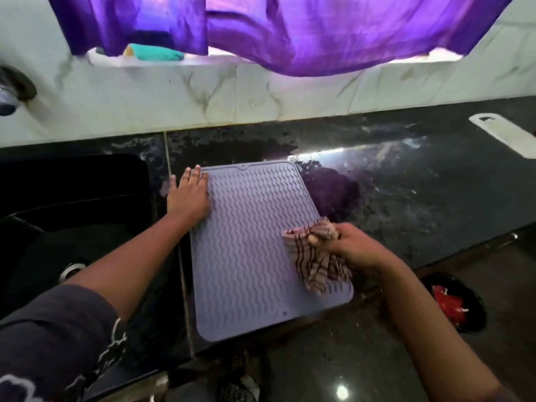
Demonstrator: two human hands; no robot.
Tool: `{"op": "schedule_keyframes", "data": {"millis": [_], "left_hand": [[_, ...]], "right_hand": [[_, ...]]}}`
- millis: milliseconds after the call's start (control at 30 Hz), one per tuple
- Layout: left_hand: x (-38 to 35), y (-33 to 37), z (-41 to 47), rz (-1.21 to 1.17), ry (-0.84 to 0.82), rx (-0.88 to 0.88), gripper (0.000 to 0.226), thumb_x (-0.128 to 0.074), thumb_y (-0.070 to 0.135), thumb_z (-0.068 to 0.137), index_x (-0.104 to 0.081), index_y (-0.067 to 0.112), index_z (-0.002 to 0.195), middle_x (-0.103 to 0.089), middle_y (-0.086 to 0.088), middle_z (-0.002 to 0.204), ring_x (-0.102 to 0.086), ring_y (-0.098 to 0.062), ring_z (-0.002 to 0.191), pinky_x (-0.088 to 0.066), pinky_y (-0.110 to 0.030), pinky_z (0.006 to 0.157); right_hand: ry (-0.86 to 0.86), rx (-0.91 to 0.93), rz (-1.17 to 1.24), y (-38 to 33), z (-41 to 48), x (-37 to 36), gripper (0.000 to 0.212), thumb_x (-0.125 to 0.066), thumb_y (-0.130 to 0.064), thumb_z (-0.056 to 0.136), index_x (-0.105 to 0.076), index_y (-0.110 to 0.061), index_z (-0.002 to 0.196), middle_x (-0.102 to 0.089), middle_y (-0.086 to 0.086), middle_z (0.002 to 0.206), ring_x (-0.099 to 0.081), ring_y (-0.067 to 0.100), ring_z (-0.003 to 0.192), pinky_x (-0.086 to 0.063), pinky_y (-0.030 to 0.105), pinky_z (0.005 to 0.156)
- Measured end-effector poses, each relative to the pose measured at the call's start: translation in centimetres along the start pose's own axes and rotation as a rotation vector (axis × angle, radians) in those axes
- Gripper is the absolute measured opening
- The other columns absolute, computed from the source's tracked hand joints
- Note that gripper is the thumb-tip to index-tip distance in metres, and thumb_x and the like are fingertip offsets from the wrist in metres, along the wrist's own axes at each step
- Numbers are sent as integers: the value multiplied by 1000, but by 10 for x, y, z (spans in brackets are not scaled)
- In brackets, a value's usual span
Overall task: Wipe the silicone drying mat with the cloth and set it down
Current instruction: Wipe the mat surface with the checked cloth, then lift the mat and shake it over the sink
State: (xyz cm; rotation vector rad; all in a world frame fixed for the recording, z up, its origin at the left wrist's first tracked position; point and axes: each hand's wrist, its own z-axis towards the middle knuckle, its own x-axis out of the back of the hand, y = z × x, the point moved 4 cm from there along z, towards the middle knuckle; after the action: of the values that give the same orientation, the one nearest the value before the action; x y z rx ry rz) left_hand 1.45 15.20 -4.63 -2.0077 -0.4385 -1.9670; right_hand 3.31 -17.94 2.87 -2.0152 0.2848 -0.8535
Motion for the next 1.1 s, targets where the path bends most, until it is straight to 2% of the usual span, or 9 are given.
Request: {"op": "schedule_keyframes", "data": {"millis": [100,167,300,400,500,633,800,967,1100], "left_hand": [[6,10,21,-96,34,-23,61,-40,29,95,-22,13,150,-17,-6,159,-15,-23,146,-13,-49,116],[7,13,36,-168,27,1,60,-43,31,94,-26,14,149,-22,-6,158,-20,-24,145,-18,-48,115],[-1,19,49,-202,34,43,59,-45,38,94,-33,16,147,-28,-8,155,-26,-26,143,-24,-47,112],[-17,19,48,-221,50,52,56,-43,40,95,-36,15,145,-33,-10,153,-28,-29,142,-24,-47,112],[-27,16,44,-222,119,64,55,-43,41,95,-40,13,143,-37,-11,151,-32,-29,140,-26,-48,111],[-28,16,46,-252,140,82,63,-35,48,89,-46,11,138,-42,-12,148,-35,-29,138,-28,-49,109],[-32,13,48,-294,139,105,52,-40,40,96,-45,12,140,-39,-9,150,-31,-26,141,-25,-48,113],[-30,12,46,-315,165,163,49,-50,33,95,-45,12,139,-41,-8,149,-33,-24,139,-25,-48,112],[-30,14,45,-283,175,179,51,-44,37,96,-44,13,140,-40,-7,149,-33,-23,140,-24,-48,111]], "right_hand": [[298,59,-140,-9,50,65,15,-72,-23,79,-71,-22,94,-68,0,78,-63,18,77,-47,22,65],[511,115,-438,-17,88,106,25,-72,-26,79,-71,-10,98,-63,10,81,-58,26,78,-43,31,64],[420,180,-1000,2,154,139,46,-71,-28,78,-62,-14,121,-56,20,111,-52,36,103,-43,39,79],[207,93,-1027,54,173,123,66,-56,-49,81,-47,-12,135,-48,22,132,-46,39,120,-37,42,99],[180,21,-815,96,160,100,100,-26,-79,72,-20,-14,147,-14,16,155,-12,33,143,-15,45,115],[225,-36,-667,98,136,77,117,-14,-93,59,3,-18,148,22,5,149,20,27,140,5,45,113],[485,-28,-506,74,151,94,65,-39,-44,96,-12,-19,149,-1,2,158,7,18,144,5,54,111],[449,-1,-781,87,184,91,79,0,-62,83,-11,-18,149,-8,4,158,0,19,145,4,54,113],[454,61,-804,79,205,91,83,4,-61,82,-19,-15,147,-17,4,156,-7,19,145,1,52,113]]}}
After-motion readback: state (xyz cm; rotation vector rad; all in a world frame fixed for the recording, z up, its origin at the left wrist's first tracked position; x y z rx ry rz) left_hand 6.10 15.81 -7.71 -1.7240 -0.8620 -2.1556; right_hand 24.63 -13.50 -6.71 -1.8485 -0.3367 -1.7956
